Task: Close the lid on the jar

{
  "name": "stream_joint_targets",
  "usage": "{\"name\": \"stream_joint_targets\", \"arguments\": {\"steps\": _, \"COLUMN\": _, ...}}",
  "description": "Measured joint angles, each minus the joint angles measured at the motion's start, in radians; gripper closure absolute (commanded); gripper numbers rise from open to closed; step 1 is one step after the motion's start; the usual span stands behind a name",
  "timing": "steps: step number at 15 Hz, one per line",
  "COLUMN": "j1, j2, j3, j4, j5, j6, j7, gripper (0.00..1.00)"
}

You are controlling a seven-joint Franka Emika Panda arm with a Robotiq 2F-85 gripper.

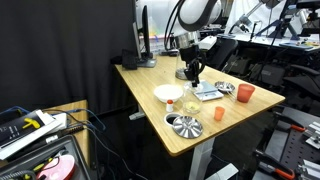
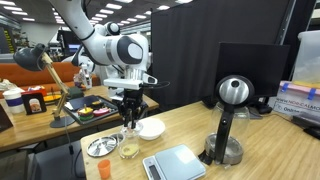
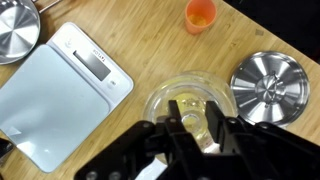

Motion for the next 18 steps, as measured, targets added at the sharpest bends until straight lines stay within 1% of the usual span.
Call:
{"name": "stream_joint_targets", "arguments": {"steps": 7, "j1": 0.000, "j2": 0.041, "j3": -0.001, "j4": 0.030, "j5": -0.006, "j6": -0.035, "j7": 0.000, "gripper": 0.92}}
{"name": "stream_joint_targets", "arguments": {"steps": 18, "j1": 0.004, "j2": 0.049, "j3": 0.012, "j4": 0.038, "j5": -0.006, "j6": -0.061, "j7": -0.001, "gripper": 0.92}}
